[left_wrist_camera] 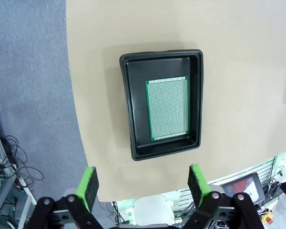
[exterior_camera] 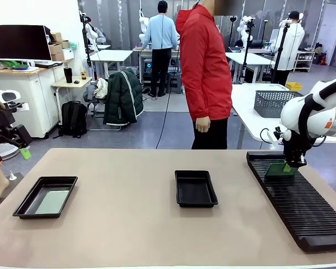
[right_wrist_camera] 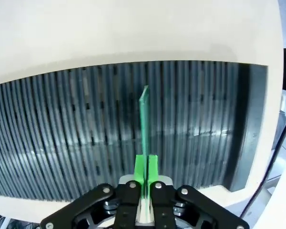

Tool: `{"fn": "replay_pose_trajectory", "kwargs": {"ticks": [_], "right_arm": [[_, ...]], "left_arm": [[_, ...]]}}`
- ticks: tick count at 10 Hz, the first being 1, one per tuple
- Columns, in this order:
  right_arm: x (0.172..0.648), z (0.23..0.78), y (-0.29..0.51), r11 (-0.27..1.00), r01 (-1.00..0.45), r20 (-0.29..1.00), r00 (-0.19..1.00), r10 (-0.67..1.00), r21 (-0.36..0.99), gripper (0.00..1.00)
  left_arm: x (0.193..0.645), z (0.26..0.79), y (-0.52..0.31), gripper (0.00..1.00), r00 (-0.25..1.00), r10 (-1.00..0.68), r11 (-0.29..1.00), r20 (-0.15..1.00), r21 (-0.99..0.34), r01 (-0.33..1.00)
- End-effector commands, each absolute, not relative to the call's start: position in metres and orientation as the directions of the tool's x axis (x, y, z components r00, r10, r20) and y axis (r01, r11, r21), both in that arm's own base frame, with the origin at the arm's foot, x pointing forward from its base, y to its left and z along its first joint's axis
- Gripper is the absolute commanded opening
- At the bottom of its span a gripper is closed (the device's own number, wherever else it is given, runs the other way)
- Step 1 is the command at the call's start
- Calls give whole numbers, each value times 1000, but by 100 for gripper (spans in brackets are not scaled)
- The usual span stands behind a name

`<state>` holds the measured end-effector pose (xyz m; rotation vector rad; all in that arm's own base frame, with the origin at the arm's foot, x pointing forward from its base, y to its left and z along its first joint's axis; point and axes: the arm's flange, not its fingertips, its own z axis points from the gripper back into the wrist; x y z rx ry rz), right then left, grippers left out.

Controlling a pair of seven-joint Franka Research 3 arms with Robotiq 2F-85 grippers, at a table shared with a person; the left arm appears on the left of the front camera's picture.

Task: Inspect and transfer BCBs to ESD trays.
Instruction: Pick up the Blank PCB from the PCB Rack and place it in the right ESD tray.

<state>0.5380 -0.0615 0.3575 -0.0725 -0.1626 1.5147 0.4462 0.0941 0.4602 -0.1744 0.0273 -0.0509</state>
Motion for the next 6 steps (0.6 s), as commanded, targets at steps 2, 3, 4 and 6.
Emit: {"fn": "replay_pose_trajectory", "kwargs": {"ticks": [2,3,4,6], "right_arm": [[540,356,-65,56,-990,89,45,995,-128,0],[540,358,-66,58,-990,88,47,995,-130,0],[540,363,-67,61,-989,85,50,995,-137,0],[540,393,-67,65,-989,100,52,994,-135,0]], "left_arm": [[445,458,95,100,998,-59,982,-12,-180,56],[445,458,95,100,998,-59,982,-12,-180,56],[445,458,95,100,998,-59,982,-12,-180,56],[445,458,95,100,998,-59,982,-12,-180,56]]}}
